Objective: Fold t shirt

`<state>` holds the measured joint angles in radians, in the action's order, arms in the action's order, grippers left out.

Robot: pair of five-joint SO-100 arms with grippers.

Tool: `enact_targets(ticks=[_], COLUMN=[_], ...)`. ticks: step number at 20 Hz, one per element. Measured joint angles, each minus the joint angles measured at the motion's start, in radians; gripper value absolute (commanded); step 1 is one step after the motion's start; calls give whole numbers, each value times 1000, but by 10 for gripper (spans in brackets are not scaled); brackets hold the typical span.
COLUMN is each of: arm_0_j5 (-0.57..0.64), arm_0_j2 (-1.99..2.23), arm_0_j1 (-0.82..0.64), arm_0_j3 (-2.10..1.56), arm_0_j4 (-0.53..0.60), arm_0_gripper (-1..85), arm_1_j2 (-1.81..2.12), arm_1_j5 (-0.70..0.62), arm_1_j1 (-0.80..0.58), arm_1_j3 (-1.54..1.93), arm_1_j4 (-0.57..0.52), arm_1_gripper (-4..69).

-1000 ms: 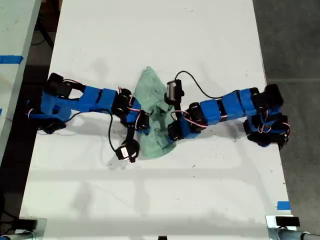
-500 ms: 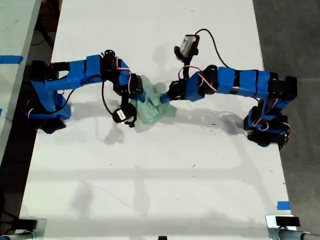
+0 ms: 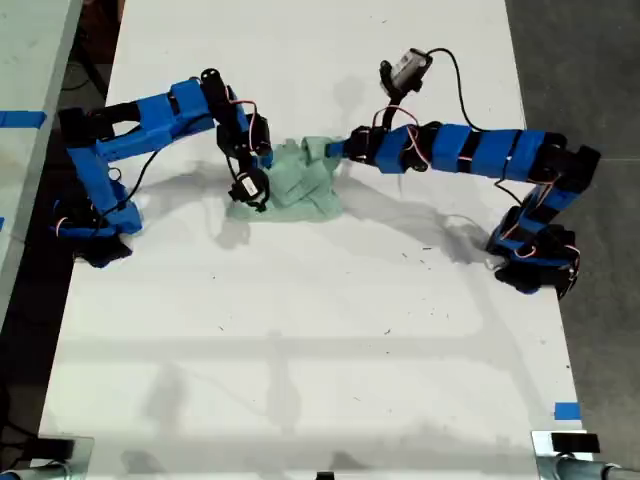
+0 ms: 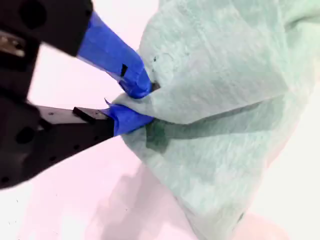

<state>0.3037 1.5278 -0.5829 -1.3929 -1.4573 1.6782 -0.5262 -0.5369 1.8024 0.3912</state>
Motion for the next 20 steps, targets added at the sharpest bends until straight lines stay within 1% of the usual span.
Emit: enact_targets(ticks=[1, 2, 6, 8, 10, 11, 12, 14, 16, 17, 18, 19, 20], arm_0_j5=[29, 49, 101, 109, 110, 110, 109, 81, 31, 3, -40, -78, -118], arm_0_j2=[0, 0, 0, 0, 0, 6, 21, 51, 94, 129, 173, 238, 330], arm_0_j1=[-18, -32, -75, -101, -138, -155, -172, -213, -241, -241, -230, -213, -190], arm_0_j3=[0, 0, 0, 0, 0, 0, -3, -23, -126, -193, -265, -336, -400], arm_0_j4=[2, 9, 12, 8, -9, -23, -41, -101, -120, -126, -117, -127, -127], arm_0_gripper=[261, 272, 315, 318, 315, 310, 298, 276, 274, 275, 270, 255, 231], arm_1_j2=[-5, -15, -44, -44, -49, -75, -123, -281, -328, -314, -285, -230, -129], arm_1_j5=[0, 0, 0, -2, -18, -34, -48, -52, -67, -72, -75, -75, -74], arm_1_j1=[-18, -34, -52, -61, -67, -69, -75, -94, -104, -104, -100, -98, -80], arm_1_j3=[28, 37, 38, 38, 25, -35, -130, -416, -627, -670, -673, -661, -612], arm_1_j4=[-41, -64, -86, -77, -9, 71, 206, 592, 976, 1118, 1224, 1292, 1325], arm_1_gripper=[88, 115, 146, 183, 257, 296, 307, 326, 341, 340, 341, 333, 294])
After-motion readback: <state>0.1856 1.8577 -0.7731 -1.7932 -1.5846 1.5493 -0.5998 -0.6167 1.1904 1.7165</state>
